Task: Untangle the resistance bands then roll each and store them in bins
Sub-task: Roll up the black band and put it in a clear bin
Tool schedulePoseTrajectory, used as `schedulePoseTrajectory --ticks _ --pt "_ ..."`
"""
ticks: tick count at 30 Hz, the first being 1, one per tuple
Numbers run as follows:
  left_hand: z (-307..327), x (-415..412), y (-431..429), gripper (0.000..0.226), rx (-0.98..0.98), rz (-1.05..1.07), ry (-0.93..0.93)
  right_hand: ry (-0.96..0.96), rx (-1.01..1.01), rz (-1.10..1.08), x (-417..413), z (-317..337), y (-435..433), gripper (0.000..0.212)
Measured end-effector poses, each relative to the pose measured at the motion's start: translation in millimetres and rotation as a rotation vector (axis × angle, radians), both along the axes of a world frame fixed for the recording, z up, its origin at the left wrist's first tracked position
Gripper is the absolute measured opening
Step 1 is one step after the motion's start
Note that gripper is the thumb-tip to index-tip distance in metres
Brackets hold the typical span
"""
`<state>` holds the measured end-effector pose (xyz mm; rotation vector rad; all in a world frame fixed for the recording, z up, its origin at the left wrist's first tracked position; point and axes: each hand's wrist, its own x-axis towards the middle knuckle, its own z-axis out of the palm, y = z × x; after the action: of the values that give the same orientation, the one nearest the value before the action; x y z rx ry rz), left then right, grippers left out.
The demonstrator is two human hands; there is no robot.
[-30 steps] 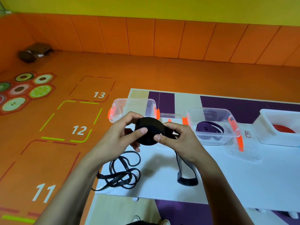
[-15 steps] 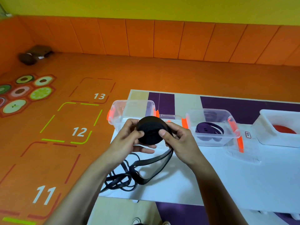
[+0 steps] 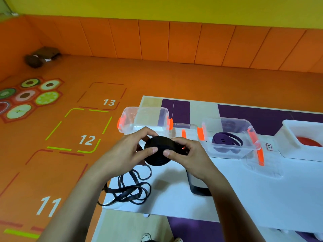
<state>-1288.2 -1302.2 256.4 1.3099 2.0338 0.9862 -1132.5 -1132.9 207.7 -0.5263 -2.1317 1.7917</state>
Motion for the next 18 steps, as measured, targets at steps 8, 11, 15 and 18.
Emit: schedulePoseTrajectory --ticks 8,11,15,18 --pt "-15 15 10 0.024 0.218 0.095 -0.424 0.1 -0.098 -0.07 6 -3 8 0.018" --pt "-17 19 15 0.021 0.271 0.168 -0.611 0.137 -0.137 -0.124 3 -7 7 0.032" --pt "-16 14 15 0.026 0.266 0.216 -0.705 0.171 -0.102 -0.134 -3 -4 5 0.021" --pt "-7 1 5 0.025 0.115 0.186 -0.442 0.165 -0.071 -0.093 -6 1 3 0.019"
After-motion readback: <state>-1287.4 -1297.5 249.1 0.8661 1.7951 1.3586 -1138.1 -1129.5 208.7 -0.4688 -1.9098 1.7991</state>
